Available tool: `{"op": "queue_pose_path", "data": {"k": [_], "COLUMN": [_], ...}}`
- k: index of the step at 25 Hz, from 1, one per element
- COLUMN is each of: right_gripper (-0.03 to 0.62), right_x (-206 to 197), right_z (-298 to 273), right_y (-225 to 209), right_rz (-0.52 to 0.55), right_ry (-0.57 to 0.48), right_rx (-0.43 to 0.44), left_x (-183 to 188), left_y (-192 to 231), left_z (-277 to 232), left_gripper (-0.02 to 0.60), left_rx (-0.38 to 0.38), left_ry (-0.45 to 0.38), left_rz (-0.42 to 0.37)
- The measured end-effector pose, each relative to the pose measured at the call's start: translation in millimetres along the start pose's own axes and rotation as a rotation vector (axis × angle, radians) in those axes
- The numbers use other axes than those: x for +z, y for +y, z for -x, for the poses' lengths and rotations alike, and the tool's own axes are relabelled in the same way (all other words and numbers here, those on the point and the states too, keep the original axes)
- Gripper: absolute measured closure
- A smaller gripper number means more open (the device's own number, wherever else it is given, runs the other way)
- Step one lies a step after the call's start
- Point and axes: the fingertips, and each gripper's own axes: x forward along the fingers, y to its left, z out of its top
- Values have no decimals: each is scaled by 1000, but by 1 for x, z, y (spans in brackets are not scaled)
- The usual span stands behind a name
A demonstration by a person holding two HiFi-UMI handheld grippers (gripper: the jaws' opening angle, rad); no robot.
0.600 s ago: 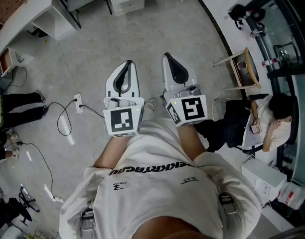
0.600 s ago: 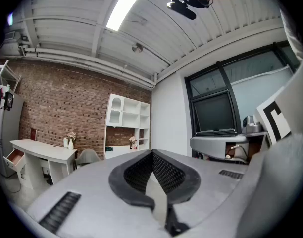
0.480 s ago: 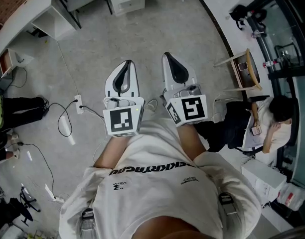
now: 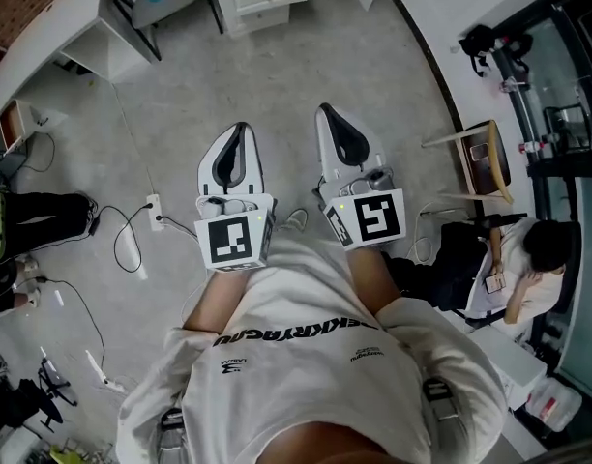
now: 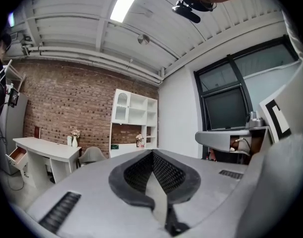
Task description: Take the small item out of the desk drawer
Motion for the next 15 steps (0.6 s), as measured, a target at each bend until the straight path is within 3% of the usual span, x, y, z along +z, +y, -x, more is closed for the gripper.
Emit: {"op": "queue_pose_path", "data": {"k": [10, 15], "right_gripper": [595, 595], "right_x": [-31, -43], "right_z": [-62, -107], "right_y": [-35, -63], "right_rz": [-63, -55], "right_ry": [40, 54], "right_rx": [-8, -11], "left_x": [-27, -36], "left_y": [20, 32], "left_z": [-62, -120], "left_gripper": [583, 584], "left_rx": [19, 15], "left_ry": [58, 62], "left_rz": [1, 17]}}
